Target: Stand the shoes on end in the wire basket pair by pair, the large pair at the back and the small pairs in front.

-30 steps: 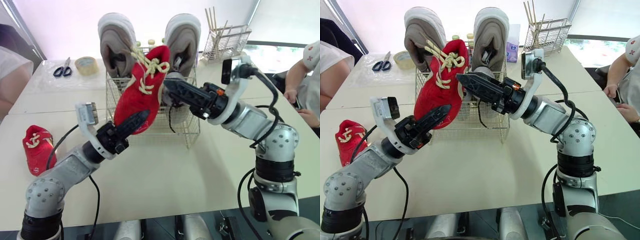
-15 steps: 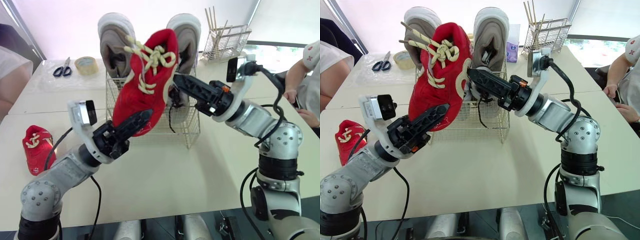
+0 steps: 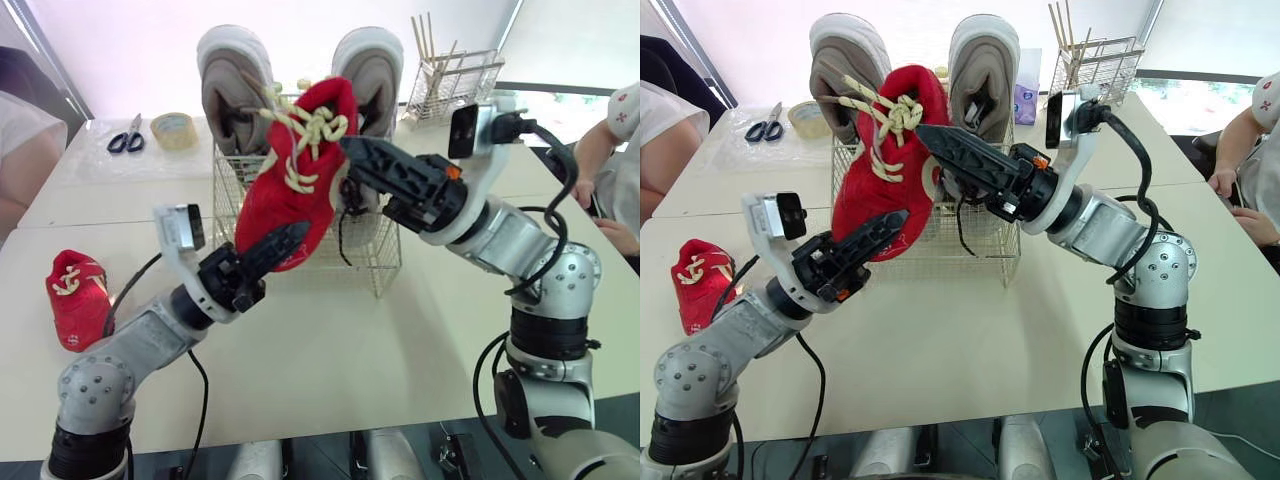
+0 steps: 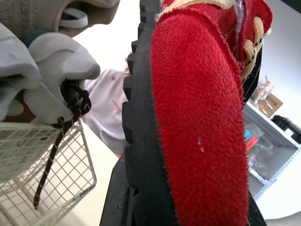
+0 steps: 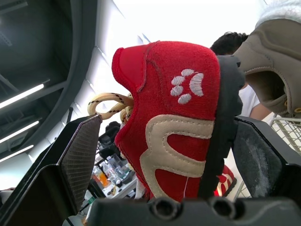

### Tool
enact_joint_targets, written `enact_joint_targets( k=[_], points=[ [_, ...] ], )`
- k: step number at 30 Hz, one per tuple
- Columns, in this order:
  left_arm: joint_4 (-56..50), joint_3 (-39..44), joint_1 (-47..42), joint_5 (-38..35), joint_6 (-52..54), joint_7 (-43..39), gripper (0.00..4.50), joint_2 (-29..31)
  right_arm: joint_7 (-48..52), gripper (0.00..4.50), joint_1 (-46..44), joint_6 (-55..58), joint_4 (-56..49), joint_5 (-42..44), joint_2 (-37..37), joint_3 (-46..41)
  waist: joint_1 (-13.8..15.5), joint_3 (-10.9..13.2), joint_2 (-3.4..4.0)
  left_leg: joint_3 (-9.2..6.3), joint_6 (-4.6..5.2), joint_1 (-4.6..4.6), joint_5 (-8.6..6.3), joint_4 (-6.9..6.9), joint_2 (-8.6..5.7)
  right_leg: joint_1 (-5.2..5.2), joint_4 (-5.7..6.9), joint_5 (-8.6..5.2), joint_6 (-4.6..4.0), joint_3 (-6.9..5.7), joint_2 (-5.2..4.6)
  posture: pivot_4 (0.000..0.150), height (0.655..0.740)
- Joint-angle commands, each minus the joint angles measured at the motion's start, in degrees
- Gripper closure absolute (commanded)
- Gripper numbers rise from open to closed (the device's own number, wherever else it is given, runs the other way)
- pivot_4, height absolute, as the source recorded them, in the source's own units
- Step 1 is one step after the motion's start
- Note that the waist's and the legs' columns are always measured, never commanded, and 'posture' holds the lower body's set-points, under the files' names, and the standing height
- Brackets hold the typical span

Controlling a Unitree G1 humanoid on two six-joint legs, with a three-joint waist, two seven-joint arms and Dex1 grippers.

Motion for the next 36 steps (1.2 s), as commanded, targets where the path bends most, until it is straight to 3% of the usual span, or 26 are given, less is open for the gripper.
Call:
enact_joint_targets(
  k=[1, 7, 8, 10, 15, 17, 21, 24, 27, 31, 36],
  points=[
    [-2.5, -1.1, -0.8, 0.4, 1.1, -1.4, 3.88, 0.7, 0.8, 0.04, -1.4, -1.4, -1.5, -3.2, 0.8, 0.9, 0.0, 0.0, 0.00, 0.00, 0.00, 0.00, 0.00, 0.00, 0.00, 0.00, 0.00, 0.00, 0.00, 0.00, 0.00, 0.150, 0.7400],
    [-2.7, -1.5, 0.5, 1.2, 1.4, -1.8, 3.88, 0.6, 1.9, 0.04, -1.5, -2.0, -1.3, -4.7, 1.4, 0.7, 0.0, 0.0, 0.00, 0.00, 0.00, 0.00, 0.00, 0.00, 0.00, 0.00, -0.01, -0.01, -0.01, 0.00, 0.00, 0.150, 0.7400],
    [-2.5, -1.1, 0.6, 1.1, 1.2, -1.8, 3.88, 0.6, 2.1, 0.27, -1.4, -2.0, -1.3, -4.6, 1.4, 0.5, 0.0, 0.0, 0.00, 0.00, 0.00, 0.00, 0.00, 0.00, 0.00, 0.00, -0.01, -0.01, -0.01, 0.00, 0.00, 0.150, 0.7400],
    [-2.2, -0.5, 0.7, 1.4, 1.0, -1.7, 3.88, 0.8, 2.7, 0.95, -1.2, -1.7, -1.6, -4.1, 1.0, 0.1, 0.0, 0.0, 0.00, 0.00, 0.01, 0.00, 0.00, 0.00, 0.01, 0.00, -0.01, -0.01, -0.01, 0.00, 0.00, 0.150, 0.7400],
    [-1.7, -0.2, 0.4, 2.0, 1.4, -1.8, 3.88, 1.8, 5.5, 3.25, -1.6, -0.8, -2.2, -3.4, -0.8, -0.7, 0.0, 0.0, 0.00, -0.01, 0.01, -0.01, -0.01, 0.00, 0.01, 0.00, -0.05, -0.01, -0.02, 0.00, -0.01, 0.150, 0.7400],
    [-1.8, -0.3, 0.4, 2.8, 2.0, -2.0, 3.10, 2.9, 7.6, 3.84, -2.6, -0.4, -2.0, -4.2, -2.1, -0.7, 0.0, 0.0, 0.00, -0.01, 0.02, -0.01, -0.01, -0.01, 0.01, 0.00, -0.05, -0.01, -0.02, 0.00, -0.01, 0.150, 0.7400],
    [-2.0, 2.5, 1.7, 7.8, 4.0, -2.7, 1.17, 9.9, 19.5, 3.84, -6.7, -1.3, 0.5, -15.5, -9.3, 0.8, 0.0, 0.0, 0.01, 0.00, 0.03, -0.02, -0.02, -0.03, 0.00, -0.02, -0.08, -0.02, -0.03, 0.00, 0.00, 0.150, 0.7400],
    [-3.2, 9.6, 4.3, 10.0, 7.5, -8.3, 1.17, 20.7, 35.5, 3.84, -10.9, -8.8, 7.3, -31.4, -16.4, 6.0, -0.3, 0.0, 0.00, 0.03, 0.06, -0.01, -0.04, -0.11, 0.01, -0.05, -0.18, -0.05, -0.04, -0.01, 0.04, 0.150, 0.7400],
    [-3.3, 18.0, 5.0, 6.3, 10.7, -13.0, 1.17, 30.3, 48.2, 3.84, -15.9, -16.5, 17.2, -41.8, -17.6, 10.2, -1.0, 0.1, -0.04, 0.06, 0.06, -0.08, -0.04, -0.17, 0.02, -0.10, -0.38, -0.06, -0.05, -0.03, 0.13, 0.150, 0.7400],
    [-4.3, 24.0, 6.5, 4.0, 13.7, -15.2, 1.17, 36.3, 56.6, 3.84, -18.3, -23.1, 24.9, -50.7, -15.5, 13.2, -1.2, 0.1, -0.02, 0.10, 0.07, -0.13, -0.05, -0.29, 0.07, -0.11, -0.53, -0.06, 0.00, -0.02, 0.09, 0.150, 0.7400],
    [-5.7, 28.0, 10.7, 1.3, 14.9, -12.8, 1.17, 36.9, 60.4, 3.84, -16.1, -24.6, 25.3, -54.6, -12.9, 13.5, -1.1, 0.1, 0.00, 0.15, 0.14, -0.34, -0.11, -0.32, 0.06, -0.30, -0.54, 0.07, 0.24, -0.02, -0.05, 0.150, 0.7400]
  ],
)
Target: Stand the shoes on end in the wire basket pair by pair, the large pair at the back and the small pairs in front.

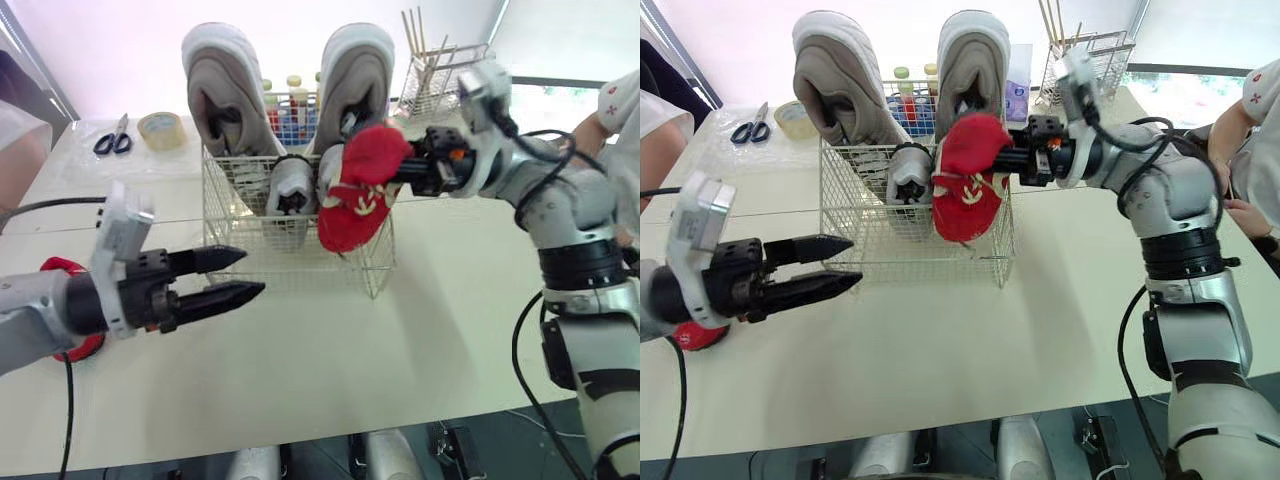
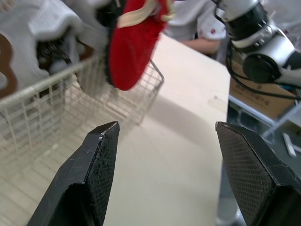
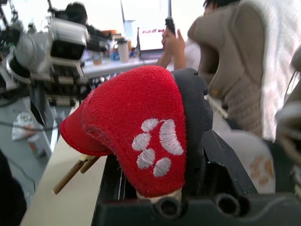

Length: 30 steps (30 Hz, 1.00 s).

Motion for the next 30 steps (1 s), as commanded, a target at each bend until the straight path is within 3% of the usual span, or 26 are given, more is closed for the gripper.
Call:
enact_joint_targets(
  k=[1, 15, 17, 19, 23, 30],
  points=[
    [-0.6, 2.9, 1.3, -1.5, -0.1, 1.5, 1.17, 0.0, 1.7, 3.84, 0.6, -1.1, -1.9, -2.0, 0.9, -1.3, 0.2, 0.0, 0.00, -0.01, -0.02, -0.15, 0.01, 0.02, -0.01, -0.13, 0.01, 0.01, 0.01, -0.01, -0.02, 0.150, 0.7400],
    [3.1, -0.9, 0.0, 1.2, -0.6, 0.6, 1.17, -1.9, -1.1, 3.84, 9.9, -0.7, -7.9, -6.3, 3.4, -2.9, 0.1, 0.0, 0.00, -0.06, -0.18, -0.44, 0.10, 0.14, -0.07, -0.35, 0.05, 0.02, 0.00, -0.08, -0.06, 0.150, 0.7400],
    [3.5, -1.7, -0.4, 2.0, -0.6, 0.4, 1.12, -2.4, -1.1, 2.86, 11.0, -0.7, -8.3, -6.5, 3.6, -2.8, 0.2, 0.0, 0.00, -0.05, -0.18, -0.44, 0.10, 0.14, -0.07, -0.35, 0.06, 0.02, 0.00, -0.08, -0.05, 0.150, 0.7400],
    [3.7, -2.3, -0.9, 2.6, -0.5, 0.4, 1.12, -2.7, -1.1, 2.17, 11.8, -0.4, -8.6, -6.9, 3.5, -2.8, 0.1, 0.0, 0.00, -0.05, -0.19, -0.44, 0.11, 0.15, -0.08, -0.34, 0.06, 0.03, 0.01, -0.08, -0.05, 0.150, 0.7400],
    [3.7, -2.5, -1.2, 3.2, -0.2, 0.1, 1.12, -3.1, -2.6, 0.05, 12.2, 0.0, -9.5, -7.6, 3.0, -4.0, 0.1, 0.0, 0.00, -0.05, -0.18, -0.43, 0.11, 0.19, -0.07, -0.34, 0.11, 0.04, 0.03, -0.07, -0.04, 0.150, 0.7400],
    [4.3, -1.9, -0.9, 3.7, 0.1, -0.3, 1.12, -3.4, -4.9, 0.05, 13.3, 4.6, -13.2, -6.4, -0.9, -7.7, 0.3, 0.0, 0.00, -0.08, -0.17, -0.41, 0.10, 0.25, -0.08, -0.33, 0.21, 0.04, 0.03, -0.07, -0.05, 0.150, 0.7400]
  ],
)
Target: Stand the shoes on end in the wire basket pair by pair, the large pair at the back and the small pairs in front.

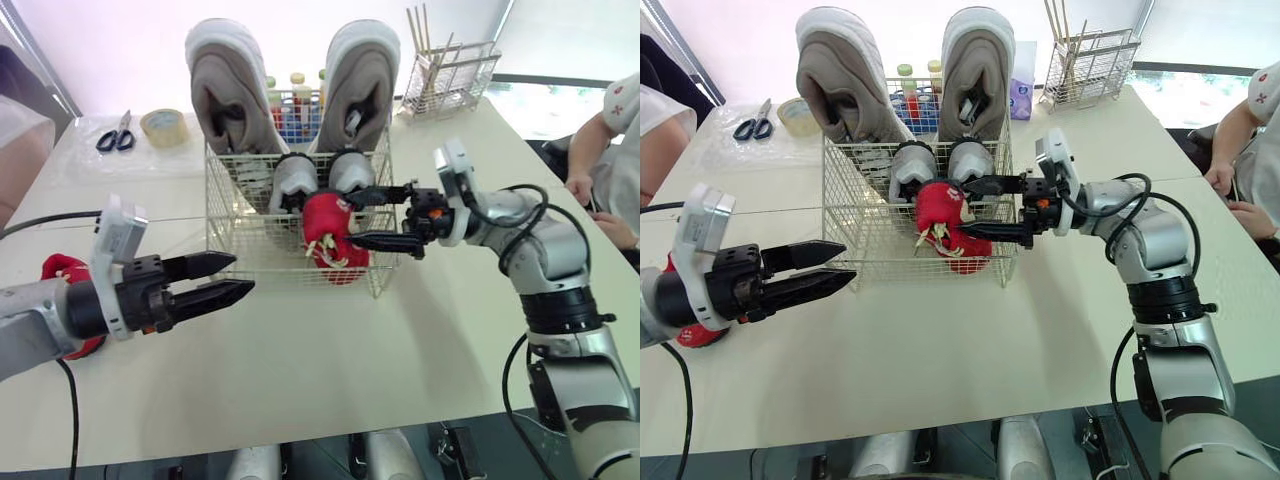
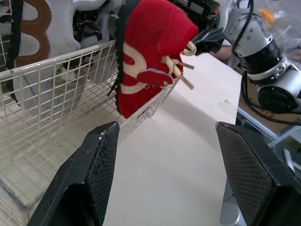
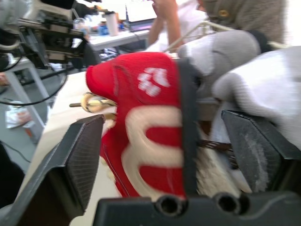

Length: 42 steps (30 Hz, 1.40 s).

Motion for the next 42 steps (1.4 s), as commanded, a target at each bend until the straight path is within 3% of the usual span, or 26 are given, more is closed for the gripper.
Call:
enact_joint_targets(
  k=[1, 12, 18, 21, 24, 26, 30, 35, 42],
  points=[
    [0.1, 0.7, -0.2, 0.4, -0.4, -0.6, 1.12, -0.2, -1.6, 0.05, 1.0, 2.0, -3.9, 1.4, -2.6, -3.7, 0.0, 0.0, 0.00, 0.00, 0.00, 0.00, 0.00, 0.01, 0.00, 0.00, 0.01, 0.00, 0.00, 0.00, 0.00, 0.150, 0.7400],
    [2.3, -1.9, -3.0, 2.2, -0.2, -1.5, 1.12, -0.9, -5.7, 0.05, -0.3, 10.4, -9.3, 7.3, -5.4, -9.0, -0.1, 0.0, -0.02, 0.02, 0.01, 0.08, -0.01, 0.02, -0.01, -0.01, 0.21, 0.01, 0.02, 0.01, 0.02, 0.150, 0.7400],
    [3.4, 0.7, -2.2, 3.5, 1.1, -4.5, 1.12, 0.6, -7.9, 0.05, -2.6, 15.1, -15.7, 12.3, -4.9, -8.5, -0.1, 0.0, -0.02, 0.01, 0.01, 0.11, 0.00, 0.04, 0.00, -0.02, 0.29, 0.01, 0.03, 0.01, 0.02, 0.150, 0.7400],
    [4.3, 4.2, -1.3, 3.0, 3.0, -7.5, 0.02, 2.9, -10.6, 0.00, -3.5, 19.3, -22.2, 16.5, -3.6, -7.1, -0.2, 0.0, -0.02, 0.01, 0.01, 0.09, 0.00, 0.04, 0.00, -0.04, 0.30, 0.01, 0.03, 0.01, 0.02, 0.150, 0.7400],
    [4.4, 7.2, 1.0, 5.8, 5.0, -10.7, 0.02, 5.0, -17.3, 0.00, -1.5, 19.9, -27.8, 17.3, 1.6, -4.2, -0.3, 0.0, -0.05, 0.01, 0.01, 0.11, -0.01, 0.04, 0.02, -0.05, 0.33, 0.00, 0.03, 0.01, 0.02, 0.150, 0.7400],
    [5.3, 8.2, 2.0, 7.5, 5.5, -11.5, 0.02, 5.4, -21.5, 0.00, -0.2, 15.9, -27.9, 12.8, 5.2, -2.5, -0.3, -0.1, -0.06, 0.03, 0.00, 0.18, 0.00, 0.02, 0.03, -0.03, 0.38, 0.00, 0.03, 0.01, 0.05, 0.150, 0.7400],
    [5.6, 7.2, 1.8, 8.5, 5.7, -12.0, 0.02, 5.0, -22.2, 0.00, 1.3, 7.4, -26.4, 1.0, 3.9, 3.3, 0.2, -0.1, -0.08, 0.01, -0.02, 0.16, 0.02, 0.06, -0.03, -0.02, 0.40, -0.02, 0.00, 0.01, 0.00, 0.150, 0.7400],
    [6.2, 6.0, 1.7, 9.8, 5.9, -13.4, 0.02, 4.7, -28.9, 0.00, 3.7, 8.3, -30.8, -4.3, 5.8, 7.5, -0.2, -0.1, -0.12, 0.02, -0.02, 0.13, 0.01, 0.08, -0.05, -0.03, 0.39, 0.00, 0.02, 0.04, -0.04, 0.150, 0.7400],
    [6.1, 1.3, -3.3, 10.7, 5.4, -13.5, 0.02, 4.5, -35.7, 0.00, 7.9, 12.2, -35.4, -5.3, 8.2, 8.9, -0.2, -0.1, -0.13, -0.01, -0.12, 0.17, 0.07, 0.06, -0.02, -0.05, 0.46, 0.00, 0.02, 0.02, 0.04, 0.150, 0.7400]
  ],
)
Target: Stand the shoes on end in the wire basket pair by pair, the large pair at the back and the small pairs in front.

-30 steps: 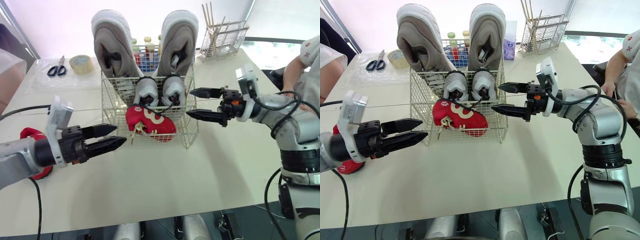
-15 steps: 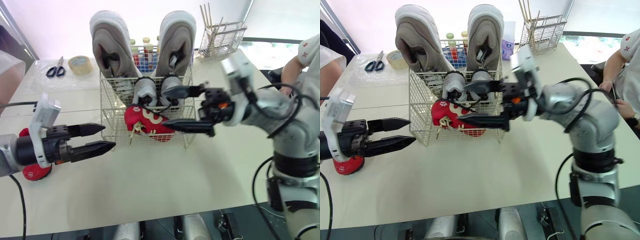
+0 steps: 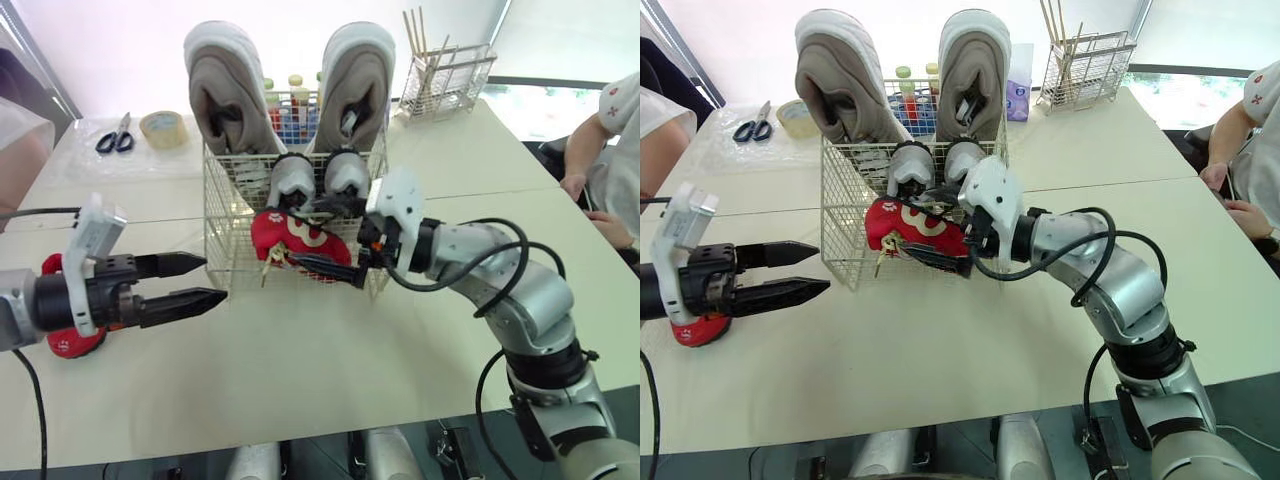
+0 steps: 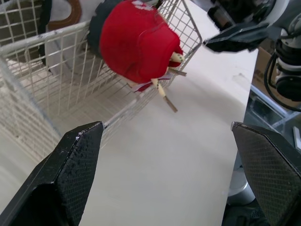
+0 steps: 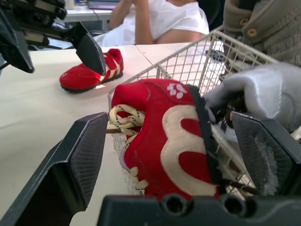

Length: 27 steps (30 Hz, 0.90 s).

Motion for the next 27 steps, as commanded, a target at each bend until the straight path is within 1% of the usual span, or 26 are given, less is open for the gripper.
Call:
enact_joint_targets(
  k=[1, 6, 10, 11, 12, 13, 16, 17, 18, 19, 24, 27],
  points=[
    [0.2, -1.8, -2.9, 0.6, -0.9, -0.1, 0.02, -0.5, -3.9, 0.00, -0.1, 0.9, -2.5, -1.9, 1.9, 1.0, 0.0, 0.0, 0.00, 0.00, 0.00, 0.00, 0.00, 0.00, 0.00, 0.00, 0.00, 0.00, 0.00, 0.00, 0.00, 0.150, 0.7400],
    [1.1, -4.6, -6.2, 1.6, -0.6, 0.6, 0.02, -1.5, -7.7, 0.00, 0.1, 3.2, -1.9, -3.2, 5.2, 2.8, 0.0, 0.0, 0.00, 0.00, 0.00, 0.01, 0.00, 0.00, -0.03, 0.01, 0.02, 0.00, 0.00, 0.00, 0.01, 0.150, 0.7400],
    [1.9, -5.7, -7.9, 1.8, -0.6, 0.4, 0.02, -2.3, -9.6, 0.00, 1.1, 4.1, -2.5, -6.5, 4.3, 5.2, 0.0, 0.0, -0.01, 0.00, 0.01, 0.00, 0.00, 0.00, -0.02, 0.00, 0.01, 0.00, 0.00, 0.00, 0.01, 0.150, 0.7400],
    [2.2, -6.0, -8.2, 2.2, -0.7, 0.2, 0.00, -2.6, -9.9, 0.54, 1.3, 4.1, -2.6, -7.4, 4.0, 5.6, 0.0, 0.0, -0.01, 0.00, 0.01, 0.01, 0.00, 0.00, -0.03, 0.01, 0.01, 0.00, 0.00, 0.00, 0.01, 0.150, 0.7400],
    [2.5, -6.4, -8.3, 2.7, -0.9, -0.1, 0.00, -2.9, -10.2, 0.80, 1.5, 4.2, -2.8, -7.8, 4.1, 5.7, 0.0, 0.0, -0.01, -0.01, 0.01, 0.01, 0.00, 0.01, -0.03, 0.01, 0.01, 0.00, 0.00, 0.00, 0.01, 0.150, 0.7400],
    [2.6, -6.8, -8.6, 3.0, -0.9, -0.1, 0.00, -3.2, -10.4, 1.25, 1.7, 4.4, -2.9, -7.8, 4.3, 5.4, 0.0, 0.0, -0.02, 0.00, 0.01, 0.01, 0.00, 0.01, -0.04, 0.02, 0.01, 0.00, 0.00, 0.00, 0.00, 0.150, 0.7400],
    [2.5, -8.0, -9.4, 3.7, -1.0, 0.0, 0.00, -4.4, -11.1, 2.78, 2.3, 5.1, -3.7, -7.1, 5.0, 3.8, 0.1, 0.0, -0.04, -0.02, 0.01, 0.01, 0.00, 0.01, -0.06, 0.02, 0.02, 0.00, 0.00, 0.00, 0.01, 0.150, 0.7400],
    [2.7, -8.3, -9.6, 4.0, -1.0, -0.2, 0.00, -4.7, -11.5, 3.18, 2.4, 5.5, -4.2, -7.0, 5.1, 3.4, 0.1, 0.0, -0.05, -0.02, 0.01, 0.01, 0.00, 0.01, -0.05, 0.03, 0.02, 0.00, 0.01, 0.00, 0.01, 0.150, 0.7400],
    [2.7, -8.6, -9.9, 4.2, -1.0, -0.3, 0.00, -5.0, -11.6, 3.71, 2.5, 5.9, -4.6, -6.8, 5.1, 3.0, 0.1, 0.0, -0.06, -0.02, 0.01, 0.01, 0.00, 0.02, -0.05, 0.03, 0.02, 0.00, 0.01, 0.00, 0.01, 0.150, 0.7400],
    [2.9, -8.9, -10.1, 4.6, -1.1, -0.4, 0.00, -5.3, -11.9, 4.09, 2.6, 6.2, -5.1, -6.7, 5.1, 2.6, 0.1, 0.0, -0.07, -0.02, 0.01, 0.00, 0.00, 0.02, -0.05, 0.03, 0.02, 0.00, 0.01, 0.00, 0.01, 0.150, 0.7400],
    [3.8, -11.0, -11.7, 6.5, -1.2, -1.3, 0.00, -7.0, -14.4, 4.09, 2.6, 8.4, -7.6, -6.2, 6.0, -0.1, 0.0, 0.0, -0.07, -0.03, 0.01, 0.00, 0.00, 0.02, -0.06, 0.02, 0.01, 0.00, 0.01, 0.00, 0.01, 0.150, 0.7400],
    [4.4, -12.5, -13.0, 7.9, -1.4, -1.8, 0.00, -8.2, -17.3, 4.09, 2.8, 9.8, -8.7, -5.3, 8.4, -3.5, 0.1, 0.0, -0.08, -0.04, 0.01, -0.01, 0.00, 0.02, -0.07, 0.02, 0.02, 0.00, 0.01, 0.00, 0.01, 0.150, 0.7400]
  ],
)
